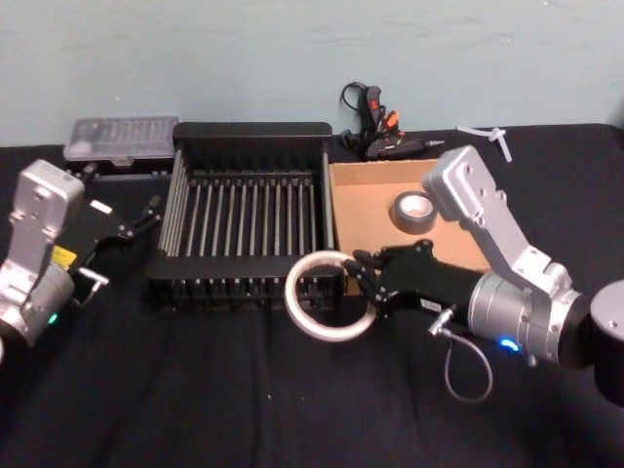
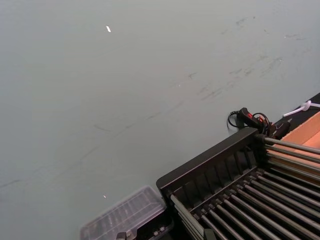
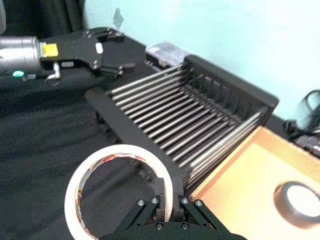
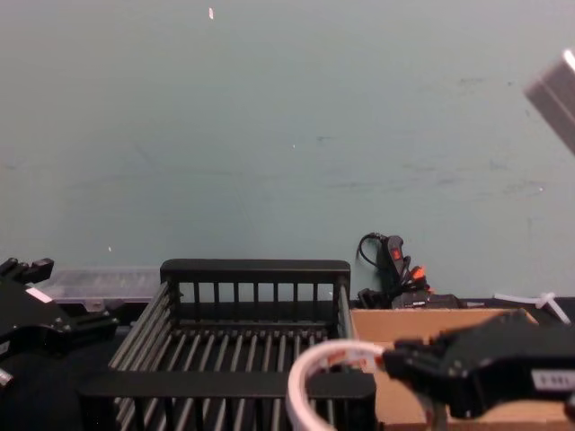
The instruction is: Pick up the white tape and place it into the black box , Pick up the silver tape and place it into the brown box.
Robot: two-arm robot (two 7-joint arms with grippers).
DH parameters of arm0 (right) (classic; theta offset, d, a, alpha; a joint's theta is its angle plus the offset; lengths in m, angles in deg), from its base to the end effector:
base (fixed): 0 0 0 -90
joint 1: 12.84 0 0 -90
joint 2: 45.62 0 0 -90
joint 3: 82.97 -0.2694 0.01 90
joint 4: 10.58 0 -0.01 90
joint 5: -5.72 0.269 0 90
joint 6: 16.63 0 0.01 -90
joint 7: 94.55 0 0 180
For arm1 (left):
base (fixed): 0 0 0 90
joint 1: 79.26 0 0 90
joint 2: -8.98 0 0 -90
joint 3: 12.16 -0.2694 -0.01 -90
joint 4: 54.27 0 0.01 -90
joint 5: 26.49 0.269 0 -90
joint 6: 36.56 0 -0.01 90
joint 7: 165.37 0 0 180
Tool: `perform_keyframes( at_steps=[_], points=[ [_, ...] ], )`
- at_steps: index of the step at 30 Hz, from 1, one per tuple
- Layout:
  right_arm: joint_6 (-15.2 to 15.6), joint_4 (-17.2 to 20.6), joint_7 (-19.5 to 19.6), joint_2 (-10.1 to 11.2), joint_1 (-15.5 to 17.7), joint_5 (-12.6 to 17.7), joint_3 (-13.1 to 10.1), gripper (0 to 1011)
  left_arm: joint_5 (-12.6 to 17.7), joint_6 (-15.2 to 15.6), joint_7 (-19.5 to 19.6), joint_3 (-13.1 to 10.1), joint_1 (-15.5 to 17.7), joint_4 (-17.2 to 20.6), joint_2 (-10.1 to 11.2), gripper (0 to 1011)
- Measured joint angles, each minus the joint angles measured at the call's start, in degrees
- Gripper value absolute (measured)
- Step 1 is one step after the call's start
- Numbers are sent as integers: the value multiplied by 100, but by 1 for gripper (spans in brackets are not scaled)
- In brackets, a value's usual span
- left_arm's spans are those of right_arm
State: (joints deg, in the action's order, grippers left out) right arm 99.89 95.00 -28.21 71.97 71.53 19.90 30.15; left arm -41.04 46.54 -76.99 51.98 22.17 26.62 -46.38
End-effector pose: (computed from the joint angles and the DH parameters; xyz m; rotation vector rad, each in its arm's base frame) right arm 0.2805 0.0023 -0.2100 -0.3928 0.0458 -0.7383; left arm 0.3171 0.0815 -0.2781 0.3046 -0.2848 1.2481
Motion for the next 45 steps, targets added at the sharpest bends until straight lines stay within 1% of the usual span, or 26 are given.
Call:
perform_keyframes(
  at_steps=[8, 11, 15, 18, 20, 21, 24, 26, 27, 30, 33, 34, 36, 37, 40, 41, 43, 45],
  points=[
    [-187, -233, 35, -76, -338, 23, 5, 95, 0, 0, 0, 0, 0, 0, 0, 1001],
    [-295, -440, 43, -153, -567, 18, 44, 95, 0, 0, 0, 0, 0, 0, 0, 1001],
    [-368, -626, 47, -217, -745, -7, 88, 95, 0, 0, 0, 0, 0, 0, 0, 1001],
    [-472, -896, 47, -317, -976, -56, 159, 95, 0, 0, 0, 0, 0, 0, 0, 1001],
    [-515, -1022, 44, -363, -1071, -79, 190, 95, 0, 0, 0, 0, 0, 0, 0, 1001],
    [-565, -1162, 41, -423, -1177, -101, 224, 95, 0, 0, 0, 0, 0, 0, 0, 1001],
    [-636, -1353, 37, -509, -1316, -134, 269, 95, 0, 0, 0, 0, 0, 0, 0, 1001],
    [-756, -1643, 22, -630, -1519, -188, 337, 95, 0, 0, 0, 0, 0, 0, 0, 1001],
    [-756, -1643, 22, -630, -1519, -188, 337, 95, 0, 0, 0, 0, 0, 0, 0, 1001],
    [-883, -1977, -1, -783, -1747, -242, 413, 95, 0, 0, 0, 0, 0, 0, 0, 1001],
    [-980, -2204, -14, -880, -1891, -290, 464, 95, 0, 0, 0, 0, 0, 0, 0, 1001],
    [-1047, -2359, -26, -947, -1982, -321, 496, 95, 0, 0, 0, 0, 0, 0, 0, 1001],
    [-1115, -2516, -39, -1011, -2068, -350, 526, 95, 0, 0, 0, 0, 0, 0, 0, 1001],
    [-1181, -2671, -45, -1081, -2154, -374, 551, 95, 0, 0, 0, 0, 0, 0, 0, 1001],
    [-1252, -2909, -45, -1179, -2266, -408, 582, 95, 0, 0, 0, 0, 0, 0, 0, 1001],
    [-1292, -3076, -44, -1248, -2334, -430, 602, 95, 0, 0, 0, 0, 0, 0, 0, 1001],
    [-1350, -3290, -43, -1342, -2416, -455, 626, 95, 0, 0, 0, 0, 0, 0, 0, 1001],
    [-1386, -3404, -41, -1394, -2456, -470, 637, 95, 0, 0, 0, 0, 0, 0, 0, 1001]
  ],
)
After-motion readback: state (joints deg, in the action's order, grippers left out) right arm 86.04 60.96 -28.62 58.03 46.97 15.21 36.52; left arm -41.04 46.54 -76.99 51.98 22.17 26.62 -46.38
